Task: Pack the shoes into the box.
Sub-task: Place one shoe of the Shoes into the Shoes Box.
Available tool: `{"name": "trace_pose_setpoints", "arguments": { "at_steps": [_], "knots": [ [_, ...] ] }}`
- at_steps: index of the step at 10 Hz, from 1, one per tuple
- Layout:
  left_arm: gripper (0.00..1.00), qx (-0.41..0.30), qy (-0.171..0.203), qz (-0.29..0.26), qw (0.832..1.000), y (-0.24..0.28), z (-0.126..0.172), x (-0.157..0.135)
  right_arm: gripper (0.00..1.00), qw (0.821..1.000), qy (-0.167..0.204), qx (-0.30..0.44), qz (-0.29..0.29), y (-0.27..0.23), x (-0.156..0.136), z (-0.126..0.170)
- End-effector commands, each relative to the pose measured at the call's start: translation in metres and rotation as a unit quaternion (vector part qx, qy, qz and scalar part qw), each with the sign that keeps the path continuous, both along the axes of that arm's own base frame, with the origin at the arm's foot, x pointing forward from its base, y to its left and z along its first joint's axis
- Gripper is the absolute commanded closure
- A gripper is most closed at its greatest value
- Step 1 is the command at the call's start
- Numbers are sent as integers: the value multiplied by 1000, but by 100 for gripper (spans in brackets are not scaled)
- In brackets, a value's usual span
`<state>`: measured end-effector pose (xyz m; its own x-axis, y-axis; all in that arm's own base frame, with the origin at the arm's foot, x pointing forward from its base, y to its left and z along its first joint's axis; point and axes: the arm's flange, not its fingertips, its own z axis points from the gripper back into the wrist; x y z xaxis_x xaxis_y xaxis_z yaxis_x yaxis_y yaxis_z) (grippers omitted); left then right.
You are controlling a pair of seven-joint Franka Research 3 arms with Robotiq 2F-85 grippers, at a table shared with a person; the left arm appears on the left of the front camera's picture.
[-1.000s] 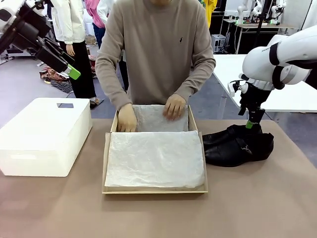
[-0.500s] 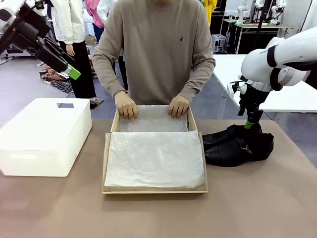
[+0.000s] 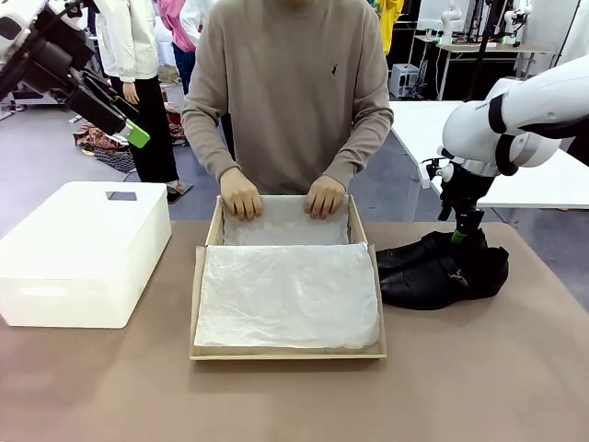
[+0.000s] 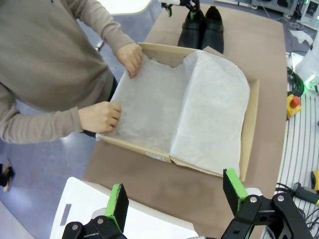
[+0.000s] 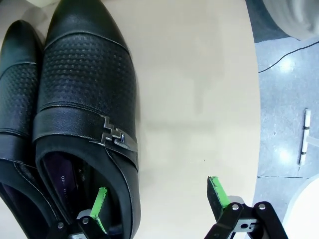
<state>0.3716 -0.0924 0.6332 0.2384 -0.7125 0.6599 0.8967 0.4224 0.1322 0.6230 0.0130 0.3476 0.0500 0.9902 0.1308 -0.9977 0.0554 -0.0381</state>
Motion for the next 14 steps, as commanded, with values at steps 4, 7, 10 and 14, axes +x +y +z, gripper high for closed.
{"name": "trace_pose_setpoints", "arguments": {
  "at_steps": [4, 7, 10, 14],
  "knots": [
    [0, -7, 2, -1, 1000, 0, 1, 0, 3, 1000, 8, -21, -11, 4, 9, -5],
    [0, -7, 2, -1, 1000, 0, 1, 0, 53, 1000, 14, -22, -18, 5, 9, -5],
    [0, -7, 2, -1, 1000, 0, 1, 0, 100, 999, 20, -24, -19, 6, 9, -5],
    [0, -7, 2, -1, 1000, 0, 1, 0, 100, 999, 27, -28, -18, 10, 1, -1]
  ]
}}
